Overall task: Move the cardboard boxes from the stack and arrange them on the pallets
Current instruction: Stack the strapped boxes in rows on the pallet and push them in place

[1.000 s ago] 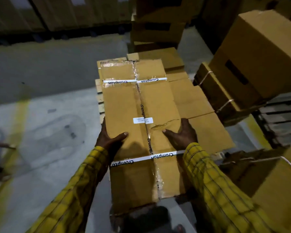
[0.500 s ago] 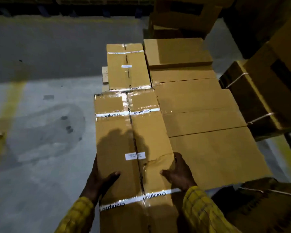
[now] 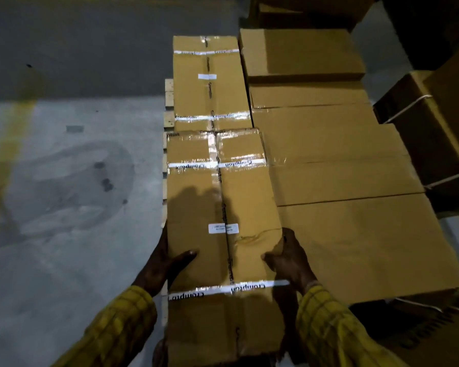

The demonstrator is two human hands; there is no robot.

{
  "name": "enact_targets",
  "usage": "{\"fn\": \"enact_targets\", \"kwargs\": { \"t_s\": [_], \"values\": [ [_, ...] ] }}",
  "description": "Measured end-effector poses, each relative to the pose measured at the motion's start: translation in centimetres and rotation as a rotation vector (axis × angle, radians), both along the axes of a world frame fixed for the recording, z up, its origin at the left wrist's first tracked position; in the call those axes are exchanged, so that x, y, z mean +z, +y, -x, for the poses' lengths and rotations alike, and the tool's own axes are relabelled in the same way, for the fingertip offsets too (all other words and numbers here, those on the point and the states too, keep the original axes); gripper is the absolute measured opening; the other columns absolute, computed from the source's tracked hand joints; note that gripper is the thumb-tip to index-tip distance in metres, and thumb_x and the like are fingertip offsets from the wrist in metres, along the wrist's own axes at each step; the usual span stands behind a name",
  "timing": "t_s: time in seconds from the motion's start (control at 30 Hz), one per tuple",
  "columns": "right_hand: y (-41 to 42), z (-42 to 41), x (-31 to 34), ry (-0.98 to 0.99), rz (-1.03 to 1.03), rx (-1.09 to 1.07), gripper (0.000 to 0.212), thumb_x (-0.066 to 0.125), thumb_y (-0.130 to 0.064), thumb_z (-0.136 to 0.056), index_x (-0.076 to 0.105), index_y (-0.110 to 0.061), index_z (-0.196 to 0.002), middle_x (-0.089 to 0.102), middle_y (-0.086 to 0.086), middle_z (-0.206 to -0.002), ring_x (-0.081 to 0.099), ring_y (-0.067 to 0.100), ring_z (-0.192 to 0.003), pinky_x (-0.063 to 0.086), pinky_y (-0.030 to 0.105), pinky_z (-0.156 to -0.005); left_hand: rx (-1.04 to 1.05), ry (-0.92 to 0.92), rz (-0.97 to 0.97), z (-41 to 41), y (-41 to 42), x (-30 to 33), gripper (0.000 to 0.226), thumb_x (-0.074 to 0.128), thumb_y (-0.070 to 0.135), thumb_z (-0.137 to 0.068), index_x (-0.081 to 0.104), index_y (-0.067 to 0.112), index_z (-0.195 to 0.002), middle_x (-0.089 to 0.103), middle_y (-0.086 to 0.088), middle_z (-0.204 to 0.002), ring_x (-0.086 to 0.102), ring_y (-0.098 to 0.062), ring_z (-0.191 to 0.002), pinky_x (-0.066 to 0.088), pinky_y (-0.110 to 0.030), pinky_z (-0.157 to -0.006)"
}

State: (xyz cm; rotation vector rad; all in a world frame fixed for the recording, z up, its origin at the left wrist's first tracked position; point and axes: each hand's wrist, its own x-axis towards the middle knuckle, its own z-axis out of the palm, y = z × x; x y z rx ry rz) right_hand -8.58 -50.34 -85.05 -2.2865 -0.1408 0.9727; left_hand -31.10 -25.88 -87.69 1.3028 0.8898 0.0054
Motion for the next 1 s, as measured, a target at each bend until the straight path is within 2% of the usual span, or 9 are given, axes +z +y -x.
{"fn": "enact_targets", "kwargs": {
  "t_s": [0.13,0.23,0.37,0.47,0.57,0.7,0.77,0.83,1.0],
  "values": [
    [0.4,-0.3,-1.9,-0.024,0.029,0.012,0.083,0.086,-0.016,-0.072,0.045,-0.021,-0.144,0.062,0.006,-0.128,0.059,0.030,-0.118,0.052,0.039,-0.098,-0.026,0.015,0.025,-1.1,0.5,-1.3,0.100,0.093,0.041,-0.071,0.033,0.052,-0.150,0.058,0.004,-0.142,0.062,-0.027,-0.125,0.057,-0.056,-0.095],
    [0.4,0.2,-2.7,-0.045,0.044,0.016,0.083,0.085,-0.013,-0.073,0.044,-0.018,-0.146,0.060,0.009,-0.132,0.057,0.032,-0.120,0.049,0.033,-0.095,0.019,-0.004,0.060,-0.7,0.7,-2.4,0.097,0.093,0.032,-0.074,0.035,0.052,-0.150,0.060,0.003,-0.141,0.062,-0.029,-0.125,0.057,-0.058,-0.095],
    [0.3,0.2,-3.4,-0.063,0.059,0.019,0.086,0.085,-0.015,-0.073,0.043,-0.019,-0.148,0.056,0.010,-0.136,0.055,0.033,-0.124,0.048,0.035,-0.099,0.000,0.002,0.089,-1.0,0.8,-2.9,0.094,0.089,0.024,-0.079,0.034,0.051,-0.151,0.060,0.004,-0.140,0.064,-0.026,-0.123,0.058,-0.055,-0.094],
    [0.5,0.0,-3.9,-0.088,0.123,0.063,0.085,0.085,-0.016,-0.073,0.043,-0.016,-0.147,0.047,0.012,-0.139,0.047,0.037,-0.128,0.046,0.037,-0.102,-0.002,0.002,0.085,-0.9,0.7,-3.9,0.096,0.089,0.028,-0.079,0.032,0.050,-0.152,0.060,0.003,-0.141,0.064,-0.026,-0.123,0.058,-0.055,-0.094],
    [0.2,0.4,-4.6,-0.172,0.277,0.166,0.087,0.087,-0.029,-0.074,0.041,-0.016,-0.146,0.033,0.014,-0.139,0.037,0.042,-0.128,0.045,0.045,-0.102,-0.047,0.004,0.082,-0.5,0.3,-5.1,0.093,0.086,0.029,-0.082,0.030,0.049,-0.153,0.059,0.004,-0.141,0.064,-0.024,-0.123,0.059,-0.050,-0.094],
    [-0.8,2.1,-5.4,-0.285,0.362,0.388,0.095,0.081,-0.039,-0.081,0.029,-0.023,-0.159,0.028,0.013,-0.144,0.037,0.041,-0.128,0.043,0.044,-0.100,-0.117,-0.018,0.033,-0.3,-0.3,-6.6,0.079,0.073,0.021,-0.095,0.029,0.045,-0.156,0.056,0.007,-0.146,0.061,-0.019,-0.128,0.058,-0.044,-0.096],
    [-1.0,3.2,-5.7,-0.353,0.386,0.514,0.089,0.078,-0.042,-0.083,0.033,-0.022,-0.157,0.030,0.013,-0.147,0.037,0.039,-0.128,0.042,0.044,-0.100,-0.151,-0.007,-0.019,-0.4,-0.2,-6.8,0.077,0.067,0.016,-0.098,0.025,0.044,-0.158,0.055,0.012,-0.147,0.059,-0.013,-0.129,0.057,-0.039,-0.100],
    [-1.1,4.2,-6.2,-0.385,0.368,0.529,0.088,0.080,-0.039,-0.080,0.038,-0.017,-0.155,0.034,0.015,-0.147,0.038,0.040,-0.127,0.043,0.047,-0.099,-0.163,0.008,-0.067,-0.4,0.0,-7.1,0.078,0.066,0.019,-0.099,0.022,0.043,-0.159,0.052,0.013,-0.149,0.057,-0.011,-0.131,0.055,-0.037,-0.103],
    [-1.7,5.4,-8.4,-0.524,0.410,0.650,0.097,0.093,-0.040,-0.056,0.056,-0.007,-0.140,0.050,0.025,-0.133,0.049,0.047,-0.109,0.049,0.052,-0.078,-0.247,0.022,-0.159,-0.3,0.6,-8.8,0.083,0.062,0.035,-0.096,0.010,0.050,-0.159,0.043,0.012,-0.157,0.050,-0.018,-0.139,0.049,-0.050,-0.109]
  ]
}}
